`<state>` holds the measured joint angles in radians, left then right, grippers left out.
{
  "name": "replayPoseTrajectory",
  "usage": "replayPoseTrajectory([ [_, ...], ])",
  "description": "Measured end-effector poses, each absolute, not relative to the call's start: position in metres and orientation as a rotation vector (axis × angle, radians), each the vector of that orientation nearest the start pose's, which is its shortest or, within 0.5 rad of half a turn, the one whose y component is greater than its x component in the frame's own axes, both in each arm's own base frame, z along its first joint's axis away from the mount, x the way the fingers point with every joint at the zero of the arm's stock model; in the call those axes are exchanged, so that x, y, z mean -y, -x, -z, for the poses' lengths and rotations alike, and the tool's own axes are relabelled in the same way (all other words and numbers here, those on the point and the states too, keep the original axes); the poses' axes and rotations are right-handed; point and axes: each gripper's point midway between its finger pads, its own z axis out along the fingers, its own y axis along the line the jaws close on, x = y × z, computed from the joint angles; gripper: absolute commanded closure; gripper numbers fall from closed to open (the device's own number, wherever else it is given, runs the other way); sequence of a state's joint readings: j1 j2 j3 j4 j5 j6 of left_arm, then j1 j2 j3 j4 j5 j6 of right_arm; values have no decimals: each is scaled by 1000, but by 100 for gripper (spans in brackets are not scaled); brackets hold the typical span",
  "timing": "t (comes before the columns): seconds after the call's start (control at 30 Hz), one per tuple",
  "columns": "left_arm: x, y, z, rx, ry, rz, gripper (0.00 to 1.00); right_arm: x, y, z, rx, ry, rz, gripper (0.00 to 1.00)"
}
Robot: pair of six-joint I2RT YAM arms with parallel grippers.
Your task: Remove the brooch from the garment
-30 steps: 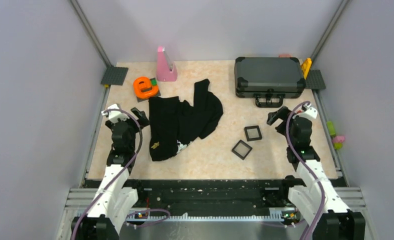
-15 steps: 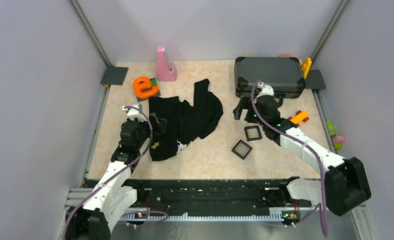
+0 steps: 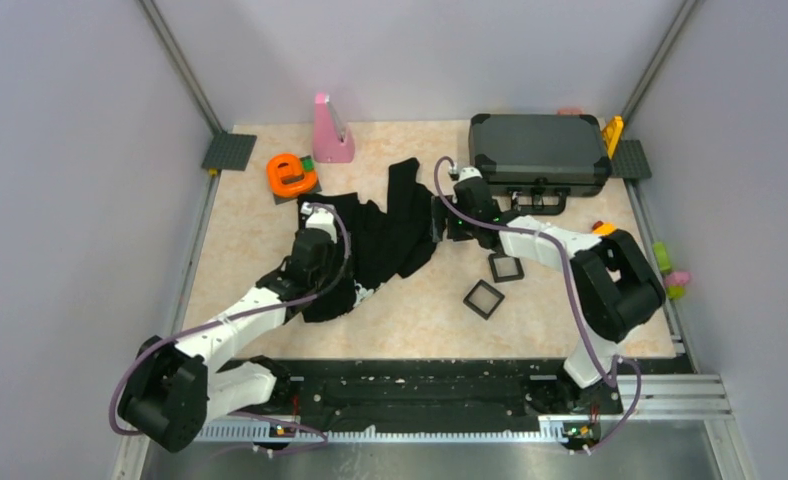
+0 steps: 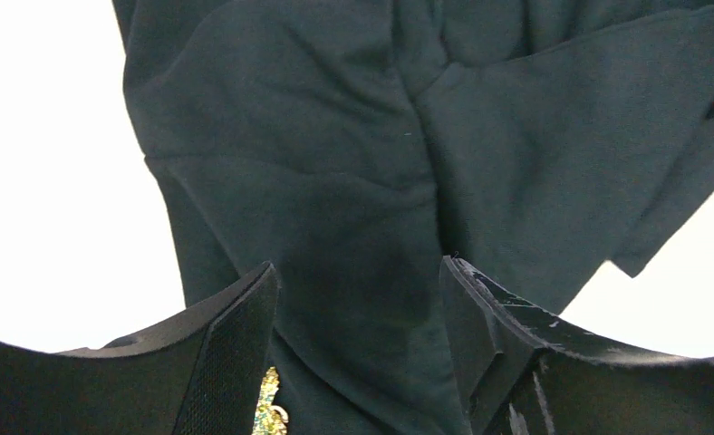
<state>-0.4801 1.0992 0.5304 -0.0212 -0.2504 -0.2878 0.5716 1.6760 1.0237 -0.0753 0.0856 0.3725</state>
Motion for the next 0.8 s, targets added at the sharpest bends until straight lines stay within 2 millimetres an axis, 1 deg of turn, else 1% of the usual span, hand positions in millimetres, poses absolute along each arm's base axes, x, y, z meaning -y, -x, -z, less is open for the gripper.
replayPoseTrajectory([
  [0.13,111,-299,-86,-2181,-50,110,31,-252,-378,-68,-2334,214,-379,28],
  [0.2,110,-300,-85,-2187,-46,94,31,-257,-378,-62,-2339,225,-375,34],
  [0.27,110,-301,-85,-2191,-45,87,31,-260,-377,-54,-2347,232,-366,40],
  [0.4,111,-307,-83,-2208,-42,70,32,-262,-375,-37,-2375,224,-346,44],
  [0.47,112,-310,-81,-2223,-44,58,34,-264,-376,-34,-2369,217,-353,47],
  [0.57,114,-314,-77,-2242,-50,50,36,-268,-380,-37,-2339,206,-375,51],
  [0.6,115,-314,-76,-2248,-52,49,36,-270,-382,-38,-2330,204,-381,54],
  [0.67,116,-313,-72,-2266,-60,49,32,-273,-383,-36,-2323,200,-391,63],
  [0.73,118,-312,-71,-2277,-70,61,30,-274,-384,-30,-2329,201,-394,92],
  [0.77,120,-310,-71,-2282,-79,70,29,-275,-385,-29,-2324,204,-394,99],
  [0.8,123,-309,-70,-2288,-90,80,29,-277,-386,-30,-2319,208,-404,100],
])
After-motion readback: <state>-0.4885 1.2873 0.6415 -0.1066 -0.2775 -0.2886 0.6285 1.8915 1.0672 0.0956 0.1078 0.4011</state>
